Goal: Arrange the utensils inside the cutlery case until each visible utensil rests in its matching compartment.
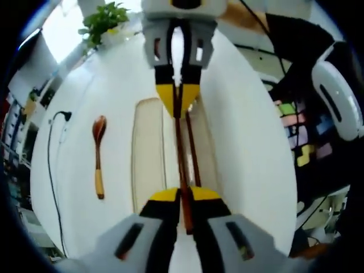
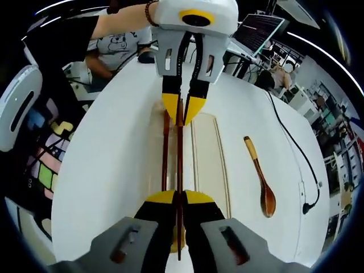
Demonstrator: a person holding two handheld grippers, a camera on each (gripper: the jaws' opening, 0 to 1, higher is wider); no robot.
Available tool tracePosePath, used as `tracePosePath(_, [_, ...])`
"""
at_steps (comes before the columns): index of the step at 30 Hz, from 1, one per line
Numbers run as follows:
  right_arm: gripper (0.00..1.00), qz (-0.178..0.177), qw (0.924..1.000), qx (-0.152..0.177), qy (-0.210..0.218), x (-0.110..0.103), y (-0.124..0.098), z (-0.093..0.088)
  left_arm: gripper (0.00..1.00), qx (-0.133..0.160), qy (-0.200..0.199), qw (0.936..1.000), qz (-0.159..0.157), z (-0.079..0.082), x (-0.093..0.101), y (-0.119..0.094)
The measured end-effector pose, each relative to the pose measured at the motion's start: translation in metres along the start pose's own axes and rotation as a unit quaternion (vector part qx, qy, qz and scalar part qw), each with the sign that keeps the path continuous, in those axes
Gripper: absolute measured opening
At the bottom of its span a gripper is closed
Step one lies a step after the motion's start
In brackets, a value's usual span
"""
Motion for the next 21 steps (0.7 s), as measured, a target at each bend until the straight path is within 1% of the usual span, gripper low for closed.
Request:
tracePosePath(4, [0.02, 0.007, 1.0, -0.001, 0.004, -0.002, 0.001, -0.001, 0.06, -0.006, 0.007, 0.9999, -0.006, -0.001, 0.004, 0.004])
tracePosePath(7, [0.02, 0.013, 0.9999, -0.003, 0.005, -0.004, 0.004, -0.005, 0.06, 0.004, 0.011, 0.9998, -0.016, -0.002, 0.004, 0.007])
tracePosePath(10, [0.02, 0.017, 0.9998, 0.003, 0.005, -0.006, 0.005, -0.005, 0.06, 0.008, 0.005, 0.9998, -0.017, -0.004, 0.003, 0.008])
tracePosePath(14, [0.02, 0.017, 0.9998, 0.009, 0.01, -0.004, 0.009, -0.004, 0.06, 0.003, 0.005, 0.9999, -0.015, -0.007, 0.003, 0.009])
tracePosePath(17, [0.02, 0.016, 0.9998, 0.008, 0.007, -0.002, 0.01, -0.002, 0.06, 0.001, 0.006, 0.9999, -0.009, -0.009, 0.002, 0.008])
tracePosePath(19, [0.02, 0.017, 0.9998, 0.008, 0.007, -0.002, 0.011, -0.001, 0.06, 0.0, 0.003, 0.9999, -0.011, -0.01, 0.003, 0.007])
tracePosePath(21, [0.03, 0.017, 0.9998, 0.006, 0.004, -0.003, 0.012, 0.001, 0.06, 0.002, 0.009, 1.0, -0.003, -0.011, 0.003, 0.006])
Point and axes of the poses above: the point that each gripper's makers call its tool centre point, and the gripper's own axes: y roughly forward along the fingers, x roughly to its right, z roughly out of its top, the point moved 9 cm from there along -y, roughly backward along the fingers, and after that the axes turned 15 degrees about -y, right-handed, at the moved point
